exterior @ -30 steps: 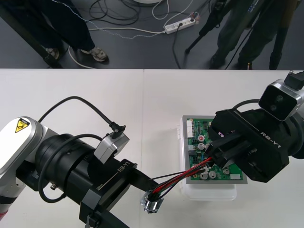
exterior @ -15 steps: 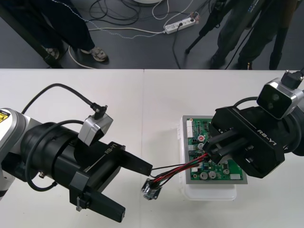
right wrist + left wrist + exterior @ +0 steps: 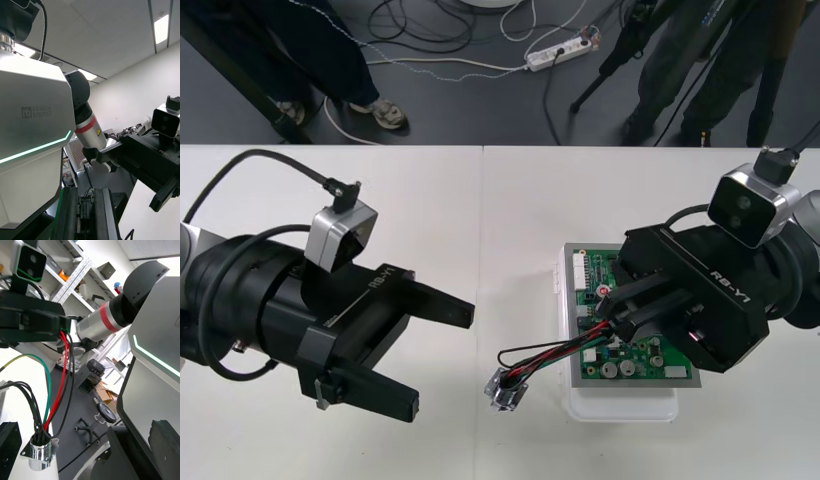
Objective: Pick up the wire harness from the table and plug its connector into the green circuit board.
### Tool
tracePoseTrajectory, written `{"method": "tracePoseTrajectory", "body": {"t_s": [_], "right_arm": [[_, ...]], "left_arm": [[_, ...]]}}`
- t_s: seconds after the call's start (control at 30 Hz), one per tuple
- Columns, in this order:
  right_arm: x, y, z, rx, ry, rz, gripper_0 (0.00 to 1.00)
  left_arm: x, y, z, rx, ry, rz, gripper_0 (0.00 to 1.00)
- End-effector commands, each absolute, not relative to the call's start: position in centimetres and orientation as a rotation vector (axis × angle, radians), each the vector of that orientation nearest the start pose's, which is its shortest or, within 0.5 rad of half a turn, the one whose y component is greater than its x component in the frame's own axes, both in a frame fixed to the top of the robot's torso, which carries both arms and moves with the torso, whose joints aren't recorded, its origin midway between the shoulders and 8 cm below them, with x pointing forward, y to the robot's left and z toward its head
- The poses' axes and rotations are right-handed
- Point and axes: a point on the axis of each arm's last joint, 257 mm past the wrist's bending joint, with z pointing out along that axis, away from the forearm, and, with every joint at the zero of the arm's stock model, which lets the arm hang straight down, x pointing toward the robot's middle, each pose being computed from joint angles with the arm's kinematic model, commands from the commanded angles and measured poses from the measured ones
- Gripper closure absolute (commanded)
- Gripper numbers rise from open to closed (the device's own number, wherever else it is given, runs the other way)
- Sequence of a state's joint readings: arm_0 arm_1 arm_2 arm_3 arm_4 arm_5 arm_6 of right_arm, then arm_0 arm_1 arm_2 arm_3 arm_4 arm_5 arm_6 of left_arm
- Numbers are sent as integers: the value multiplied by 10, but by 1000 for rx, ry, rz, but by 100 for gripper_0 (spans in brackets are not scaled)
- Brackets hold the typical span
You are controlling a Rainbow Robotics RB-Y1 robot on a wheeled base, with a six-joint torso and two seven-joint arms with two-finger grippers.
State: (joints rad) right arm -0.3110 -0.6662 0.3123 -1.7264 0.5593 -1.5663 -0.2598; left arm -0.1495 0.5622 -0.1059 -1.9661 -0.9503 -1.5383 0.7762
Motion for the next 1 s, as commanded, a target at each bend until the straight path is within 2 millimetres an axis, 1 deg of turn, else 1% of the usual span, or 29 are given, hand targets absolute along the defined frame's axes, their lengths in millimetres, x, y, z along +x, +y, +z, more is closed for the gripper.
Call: {"method": "tracePoseTrajectory", "body": {"t_s": [0.03,0.17,0.3,0.43,0.57,0.67,0.8,1.0], "right_arm": [[231,-63,-23,-1314,834,1749,100],[240,-59,-27,-1326,852,1686,100],[243,-55,-34,-1339,881,1653,100],[236,-51,-39,-1367,887,1632,100],[224,-44,-45,-1415,879,1587,100],[228,-34,-45,-1389,906,1540,100],[238,-25,-45,-1347,933,1470,100],[256,-21,-36,-1301,936,1360,100]], "left_arm": [[223,69,-64,1309,1365,-1647,0],[237,77,-57,1277,1368,-1586,0],[250,82,-52,1247,1373,-1534,0],[257,82,-50,1226,1371,-1502,0],[266,79,-45,1200,1354,-1476,0],[269,77,-44,1189,1341,-1461,0],[278,75,-44,1208,1289,-1377,0],[281,70,-43,1253,1222,-1310,0]]}}
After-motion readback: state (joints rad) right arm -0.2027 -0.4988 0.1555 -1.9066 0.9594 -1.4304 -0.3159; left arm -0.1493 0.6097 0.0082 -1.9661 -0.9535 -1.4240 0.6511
